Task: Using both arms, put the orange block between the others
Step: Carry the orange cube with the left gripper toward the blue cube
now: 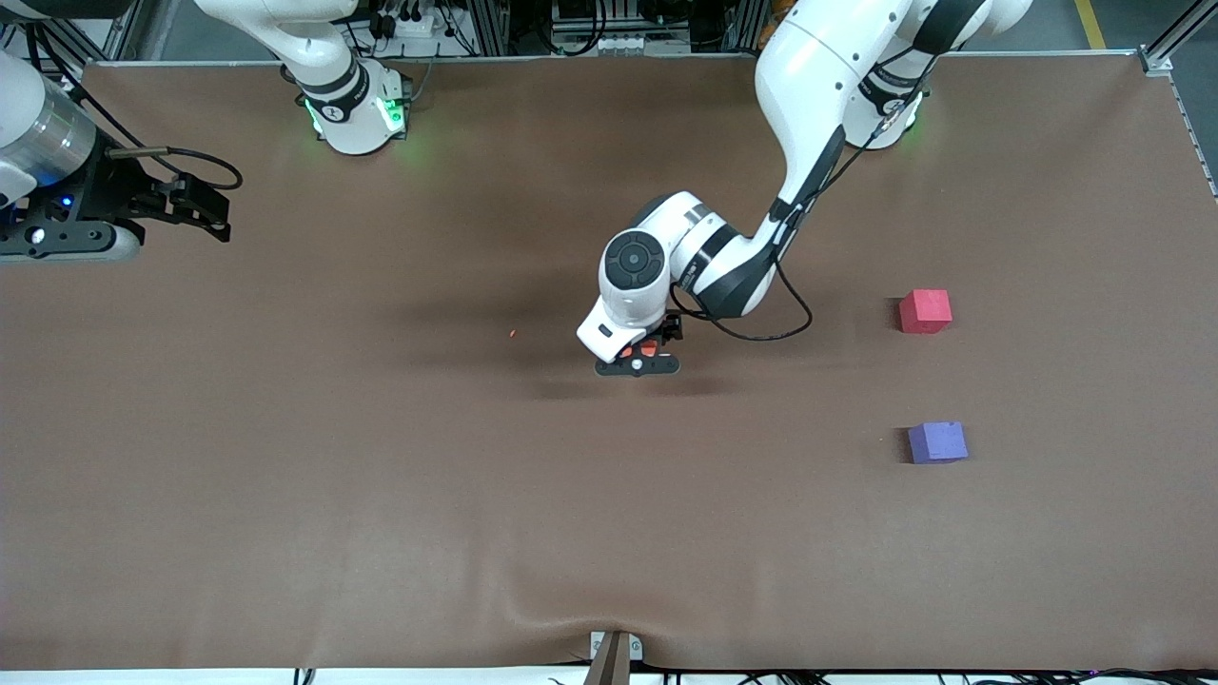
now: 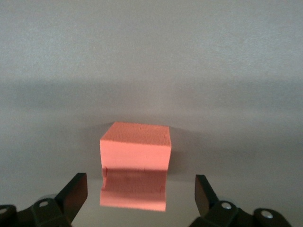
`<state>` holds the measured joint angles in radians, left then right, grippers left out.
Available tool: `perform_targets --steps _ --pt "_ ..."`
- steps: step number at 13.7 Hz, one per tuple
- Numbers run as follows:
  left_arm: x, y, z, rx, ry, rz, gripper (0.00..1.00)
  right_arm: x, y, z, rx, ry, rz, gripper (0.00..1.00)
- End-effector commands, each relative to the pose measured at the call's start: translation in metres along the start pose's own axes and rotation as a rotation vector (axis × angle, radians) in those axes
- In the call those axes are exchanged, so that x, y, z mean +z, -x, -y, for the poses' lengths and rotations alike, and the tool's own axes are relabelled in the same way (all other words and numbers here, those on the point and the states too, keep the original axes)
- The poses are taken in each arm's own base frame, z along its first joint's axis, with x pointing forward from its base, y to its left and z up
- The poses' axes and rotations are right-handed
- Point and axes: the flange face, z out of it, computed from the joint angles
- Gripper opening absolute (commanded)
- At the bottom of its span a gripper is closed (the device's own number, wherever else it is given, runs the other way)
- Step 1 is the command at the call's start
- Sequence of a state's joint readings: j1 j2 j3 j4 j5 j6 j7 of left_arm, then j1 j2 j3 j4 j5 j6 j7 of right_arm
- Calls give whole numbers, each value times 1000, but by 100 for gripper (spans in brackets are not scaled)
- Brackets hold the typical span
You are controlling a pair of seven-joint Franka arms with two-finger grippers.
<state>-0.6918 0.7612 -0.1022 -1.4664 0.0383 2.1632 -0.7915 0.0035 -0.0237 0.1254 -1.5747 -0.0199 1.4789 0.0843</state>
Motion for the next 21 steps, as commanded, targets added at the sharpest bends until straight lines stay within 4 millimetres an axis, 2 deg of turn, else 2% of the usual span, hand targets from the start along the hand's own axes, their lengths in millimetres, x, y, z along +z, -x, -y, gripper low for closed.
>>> perform_targets --steps 1,3,4,5,8,9,11,14,16,17,19,21 --pt "10 -6 -1 55 -12 -14 100 -17 0 -2 16 -17 -18 100" --pt "17 -8 1 61 -10 -18 100 -24 1 -5 5 -18 -23 100" --pt "20 -8 1 63 -13 -15 97 -23 2 -5 4 -23 -14 100" --pt "23 -7 1 66 -16 -11 83 -21 5 -5 8 -43 11 100" --pt "33 -6 6 91 -29 4 14 -19 5 -18 36 -91 31 100" --pt "29 -6 7 89 -29 4 0 -18 4 -24 48 -115 27 100" --pt "9 -26 25 60 -16 -14 0 -10 -1 -26 52 -119 10 100" --pt "-53 -55 74 29 -25 -8 0 2 -8 -31 38 -73 -22 100" --pt "-99 -75 122 24 -33 9 0 1 -9 -36 0 -36 -33 100" --pt "-116 -82 149 27 -41 26 0 2 -9 -40 -20 -36 -30 100" --pt "-131 -95 208 23 -44 42 0 6 -9 -47 -28 -36 -22 100" --pt "-132 -106 266 28 -46 61 0 7 -7 -46 -27 -36 -14 100"
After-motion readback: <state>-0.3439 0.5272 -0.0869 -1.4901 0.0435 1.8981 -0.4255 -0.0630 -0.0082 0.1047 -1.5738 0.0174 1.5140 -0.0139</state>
